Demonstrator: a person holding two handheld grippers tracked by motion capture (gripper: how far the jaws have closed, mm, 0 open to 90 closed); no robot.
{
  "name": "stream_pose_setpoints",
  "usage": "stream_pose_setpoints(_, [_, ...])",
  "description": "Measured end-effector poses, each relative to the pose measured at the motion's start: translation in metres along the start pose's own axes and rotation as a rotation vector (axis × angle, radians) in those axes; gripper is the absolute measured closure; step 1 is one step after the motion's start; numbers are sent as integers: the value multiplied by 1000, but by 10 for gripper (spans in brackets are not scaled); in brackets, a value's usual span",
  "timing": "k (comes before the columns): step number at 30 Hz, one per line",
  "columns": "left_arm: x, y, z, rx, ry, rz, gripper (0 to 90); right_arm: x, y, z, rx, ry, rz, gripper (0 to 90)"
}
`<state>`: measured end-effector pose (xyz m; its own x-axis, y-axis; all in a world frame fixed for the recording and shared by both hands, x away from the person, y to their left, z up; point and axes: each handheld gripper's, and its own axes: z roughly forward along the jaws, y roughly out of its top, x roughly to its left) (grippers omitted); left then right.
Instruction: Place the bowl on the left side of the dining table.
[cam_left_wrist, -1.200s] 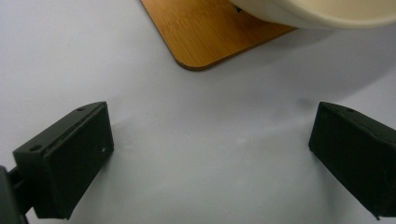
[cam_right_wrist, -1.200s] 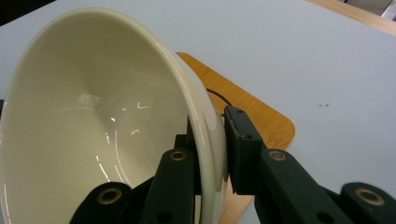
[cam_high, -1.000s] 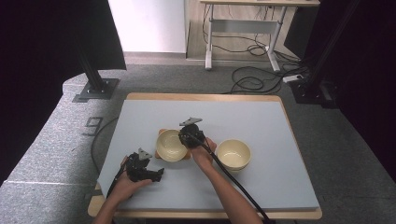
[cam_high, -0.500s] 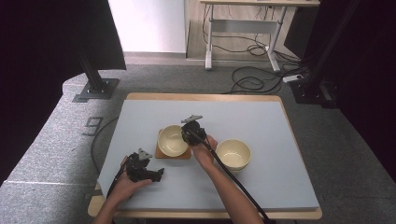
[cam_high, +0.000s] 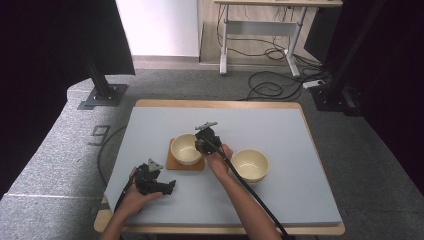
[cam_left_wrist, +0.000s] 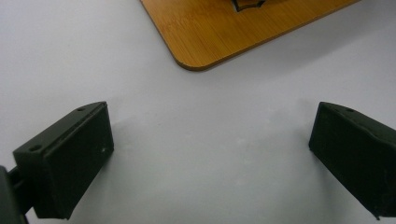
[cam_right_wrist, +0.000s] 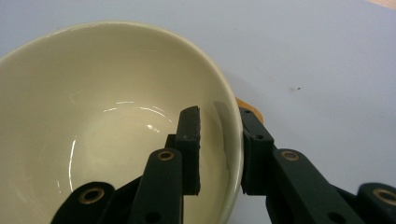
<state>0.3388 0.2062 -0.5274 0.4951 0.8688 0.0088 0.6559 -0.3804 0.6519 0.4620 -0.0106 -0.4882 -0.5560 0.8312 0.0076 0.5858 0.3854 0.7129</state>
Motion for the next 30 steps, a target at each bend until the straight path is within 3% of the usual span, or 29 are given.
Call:
stream_pose_setpoints(3, [0, 0, 0, 0, 0, 0, 1, -1, 1, 0, -6, 11, 14, 710])
stream_pose_setpoints(9, [0, 0, 0, 1, 0, 1, 0, 1, 3, -3, -3, -2, 7, 474])
stream_pose_setpoints(12, [0, 0, 0, 1, 0, 1, 0, 1, 4, -4, 22, -36, -12, 397])
stream_pose_setpoints(14, [0, 0, 0, 2, 0, 0, 0, 0, 4, -5, 27, -24, -4, 353])
stream_pose_setpoints(16, [0, 0, 0, 1, 0, 0, 0, -1, 4, -7, 25, -11, 11, 329])
stream_pose_setpoints(21, [0, 0, 0, 1, 1, 1, 0, 3, 4, -19, -29, -58, -2, 236])
stream_pose_setpoints(30, [0, 0, 0, 2, 1, 0, 1, 4, 7, -43, -66, -22, -36, 195])
